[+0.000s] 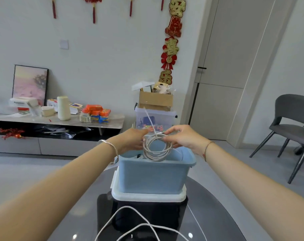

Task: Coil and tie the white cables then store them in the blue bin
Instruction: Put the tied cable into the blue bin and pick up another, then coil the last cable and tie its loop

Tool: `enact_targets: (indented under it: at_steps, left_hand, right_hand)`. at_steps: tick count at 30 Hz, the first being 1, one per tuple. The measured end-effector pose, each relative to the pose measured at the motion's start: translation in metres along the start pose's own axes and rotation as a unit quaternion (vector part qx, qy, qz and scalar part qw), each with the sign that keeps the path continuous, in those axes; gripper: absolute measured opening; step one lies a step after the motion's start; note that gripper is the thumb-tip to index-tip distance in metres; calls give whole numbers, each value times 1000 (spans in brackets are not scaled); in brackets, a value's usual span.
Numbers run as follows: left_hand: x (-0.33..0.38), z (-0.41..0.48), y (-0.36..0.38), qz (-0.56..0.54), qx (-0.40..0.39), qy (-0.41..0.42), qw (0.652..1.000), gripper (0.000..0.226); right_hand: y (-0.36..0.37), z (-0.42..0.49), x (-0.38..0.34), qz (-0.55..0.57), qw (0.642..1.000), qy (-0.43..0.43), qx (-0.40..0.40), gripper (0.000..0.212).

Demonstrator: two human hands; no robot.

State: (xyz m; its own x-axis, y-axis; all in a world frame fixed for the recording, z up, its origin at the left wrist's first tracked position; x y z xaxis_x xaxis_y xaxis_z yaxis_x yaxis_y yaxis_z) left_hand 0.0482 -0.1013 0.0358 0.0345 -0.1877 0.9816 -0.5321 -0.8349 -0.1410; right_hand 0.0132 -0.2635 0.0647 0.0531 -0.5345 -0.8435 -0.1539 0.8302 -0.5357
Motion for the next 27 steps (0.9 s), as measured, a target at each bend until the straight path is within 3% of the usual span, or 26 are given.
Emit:
enact_targets:
  at_steps: [3,5,7,9,12,17,22,27]
  left_hand:
    - [6,23,-29,183,128,55,973,46]
    - [11,33,-38,301,157,133,931,61]
    - [10,40,-36,413,138,177,883,62]
    - [-5,57,-34,461,60,156,871,47]
    - [-44,84,-30,458,-84,62,883,34]
    - [-83,107,-30,470,-151,-25,869,33]
    - [-83,110,-29,467,-109,-40,876,42]
    - [-69,95,-33,434,-55,-8,899,36]
  right_hand:
    - [-13,37,4,-111,993,-27,10,23]
    - [-15,67,15,-220,975,-22,-14,19]
    - [-9,88,31,-280,958,9,-53,18]
    - [2,104,51,-280,955,24,-94,19]
    - [19,117,74,-225,968,14,-110,19]
    - [28,132,105,-150,986,21,-75,22]
    - [16,121,100,-83,990,48,-103,39]
    - [-8,97,85,-46,996,46,-55,27]
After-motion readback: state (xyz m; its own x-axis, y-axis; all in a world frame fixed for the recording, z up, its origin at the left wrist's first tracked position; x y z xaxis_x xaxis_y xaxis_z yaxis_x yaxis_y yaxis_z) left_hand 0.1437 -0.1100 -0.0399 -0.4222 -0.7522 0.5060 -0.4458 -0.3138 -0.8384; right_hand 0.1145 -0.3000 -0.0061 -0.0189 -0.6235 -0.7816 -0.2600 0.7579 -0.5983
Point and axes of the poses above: each hand's wrist, its own z-axis towards the middle knuckle, its own y-axis out of the palm, x = y × z, the point moved 5 cm from there along z, towards the middle knuckle, and after that the axes turned 12 degrees about -x, right-handed, at the moved point
